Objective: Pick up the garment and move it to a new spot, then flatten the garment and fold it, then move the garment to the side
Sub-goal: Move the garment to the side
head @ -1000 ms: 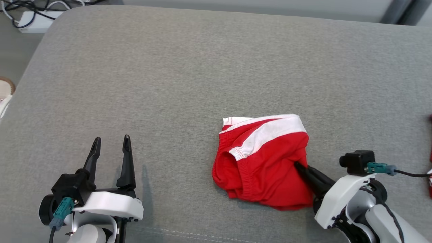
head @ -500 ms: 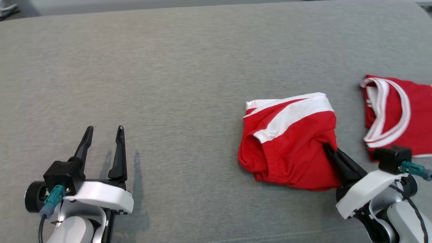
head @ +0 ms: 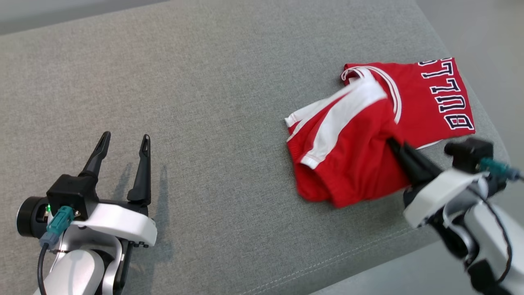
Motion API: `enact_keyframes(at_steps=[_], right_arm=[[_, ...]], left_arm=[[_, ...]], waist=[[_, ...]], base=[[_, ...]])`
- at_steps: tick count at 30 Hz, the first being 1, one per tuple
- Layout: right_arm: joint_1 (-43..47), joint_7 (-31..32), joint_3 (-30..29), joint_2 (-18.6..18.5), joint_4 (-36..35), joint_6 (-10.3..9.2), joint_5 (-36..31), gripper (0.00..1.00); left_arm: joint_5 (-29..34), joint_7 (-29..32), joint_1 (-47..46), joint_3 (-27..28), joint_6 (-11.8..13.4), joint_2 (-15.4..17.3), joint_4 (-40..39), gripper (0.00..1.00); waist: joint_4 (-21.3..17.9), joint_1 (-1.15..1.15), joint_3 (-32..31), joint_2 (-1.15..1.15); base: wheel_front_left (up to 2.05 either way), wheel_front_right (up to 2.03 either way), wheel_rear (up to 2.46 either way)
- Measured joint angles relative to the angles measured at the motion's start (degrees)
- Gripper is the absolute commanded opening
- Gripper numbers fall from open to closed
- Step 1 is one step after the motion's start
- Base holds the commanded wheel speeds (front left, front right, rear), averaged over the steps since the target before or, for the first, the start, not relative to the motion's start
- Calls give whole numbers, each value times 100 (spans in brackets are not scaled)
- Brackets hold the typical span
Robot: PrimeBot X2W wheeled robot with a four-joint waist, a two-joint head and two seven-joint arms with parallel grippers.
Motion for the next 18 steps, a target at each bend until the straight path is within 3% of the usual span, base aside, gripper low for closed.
enact_keyframes(at_steps=[6,13,18], right_arm=[[-1117,-32,361,-545,297,0,234,0],[-1643,-33,221,-1441,869,1,694,0],[-1755,31,277,-1604,1379,1,884,0]], left_arm=[[22,75,-125,-30,0,58,-70,100],[55,92,-319,-53,0,76,-114,100],[97,100,-425,-54,0,109,-162,100]], waist=[[30,0,265,0],[235,0,622,0],[315,0,923,0]], base=[[0,0,0],[0,0,0],[0,0,0]])
